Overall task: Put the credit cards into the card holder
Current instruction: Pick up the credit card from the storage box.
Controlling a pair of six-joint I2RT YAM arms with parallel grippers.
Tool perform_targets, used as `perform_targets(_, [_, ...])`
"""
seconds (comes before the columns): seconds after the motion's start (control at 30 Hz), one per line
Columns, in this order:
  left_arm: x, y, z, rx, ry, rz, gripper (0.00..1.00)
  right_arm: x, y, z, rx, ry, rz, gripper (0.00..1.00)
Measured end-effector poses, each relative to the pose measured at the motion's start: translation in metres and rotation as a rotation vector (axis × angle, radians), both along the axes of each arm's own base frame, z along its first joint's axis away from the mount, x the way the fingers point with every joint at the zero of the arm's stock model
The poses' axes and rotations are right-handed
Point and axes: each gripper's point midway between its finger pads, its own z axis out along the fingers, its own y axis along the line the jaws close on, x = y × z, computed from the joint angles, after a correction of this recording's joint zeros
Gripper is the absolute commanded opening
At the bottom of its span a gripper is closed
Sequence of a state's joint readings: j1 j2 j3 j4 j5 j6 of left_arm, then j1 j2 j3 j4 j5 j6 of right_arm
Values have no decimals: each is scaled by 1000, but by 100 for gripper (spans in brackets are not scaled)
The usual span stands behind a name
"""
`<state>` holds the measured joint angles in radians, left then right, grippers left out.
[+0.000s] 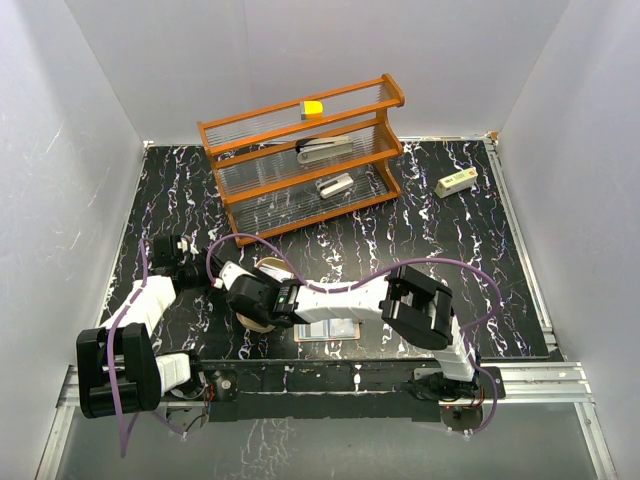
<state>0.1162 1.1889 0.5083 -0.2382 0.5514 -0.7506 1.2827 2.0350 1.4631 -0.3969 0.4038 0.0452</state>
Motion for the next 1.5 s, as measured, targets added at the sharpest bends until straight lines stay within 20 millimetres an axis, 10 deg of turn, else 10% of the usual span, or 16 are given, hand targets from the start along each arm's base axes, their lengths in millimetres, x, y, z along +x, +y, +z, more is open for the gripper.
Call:
perform_targets(0.67, [0,0,0,0,0,0,40,34,17,1,-59,-158,-17,60])
perform_targets(1.5, [0,-1,-2,-7,6,-4,40,30,11,5,-64,-134,-7,14])
